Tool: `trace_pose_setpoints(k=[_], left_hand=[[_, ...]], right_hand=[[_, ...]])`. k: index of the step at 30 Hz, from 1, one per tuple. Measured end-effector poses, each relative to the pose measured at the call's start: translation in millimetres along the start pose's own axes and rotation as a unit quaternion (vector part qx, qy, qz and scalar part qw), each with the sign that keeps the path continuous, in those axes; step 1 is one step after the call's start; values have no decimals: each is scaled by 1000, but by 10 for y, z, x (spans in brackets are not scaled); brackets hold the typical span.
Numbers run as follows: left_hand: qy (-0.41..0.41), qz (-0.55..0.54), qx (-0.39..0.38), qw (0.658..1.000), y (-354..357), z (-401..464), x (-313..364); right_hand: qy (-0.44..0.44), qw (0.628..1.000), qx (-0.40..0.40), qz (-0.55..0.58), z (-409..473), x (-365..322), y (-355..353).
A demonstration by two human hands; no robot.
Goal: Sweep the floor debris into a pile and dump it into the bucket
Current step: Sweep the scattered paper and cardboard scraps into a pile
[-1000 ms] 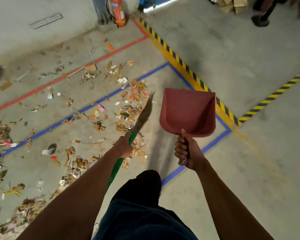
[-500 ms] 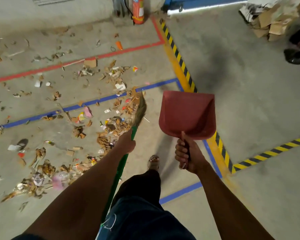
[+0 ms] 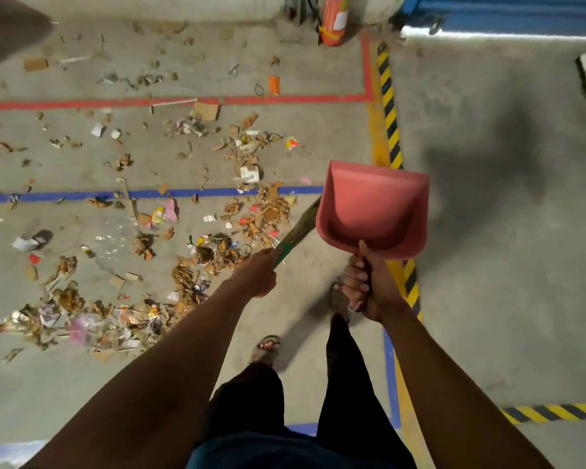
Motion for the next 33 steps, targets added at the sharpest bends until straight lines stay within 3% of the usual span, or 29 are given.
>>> trace_pose_setpoints(k=[9, 17, 26, 33], left_hand=[[-106, -59, 12, 993, 627, 1679, 457], [-128, -24, -49, 990, 1596, 3186, 112], [-180, -22, 3, 983, 2183, 4619, -1588], [-304, -76, 116, 943, 1565, 4767, -2751]], right_hand=[[73, 997, 28, -29, 1359, -1480, -1032], [87, 993, 48, -57, 2868, -1926, -1682], [98, 993, 47, -37, 4546, -1679, -2302], [103, 994, 29, -19, 5179, -1460, -2165]])
Point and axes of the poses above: each hand's wrist, its own z-axis towards the middle knuckle, its own y-axis out of the palm, x = y × z, the point moved 7 cm from there along z, towards the middle knuckle, and after that the axes turned 2 degrees about y, right-handed, at the moved point
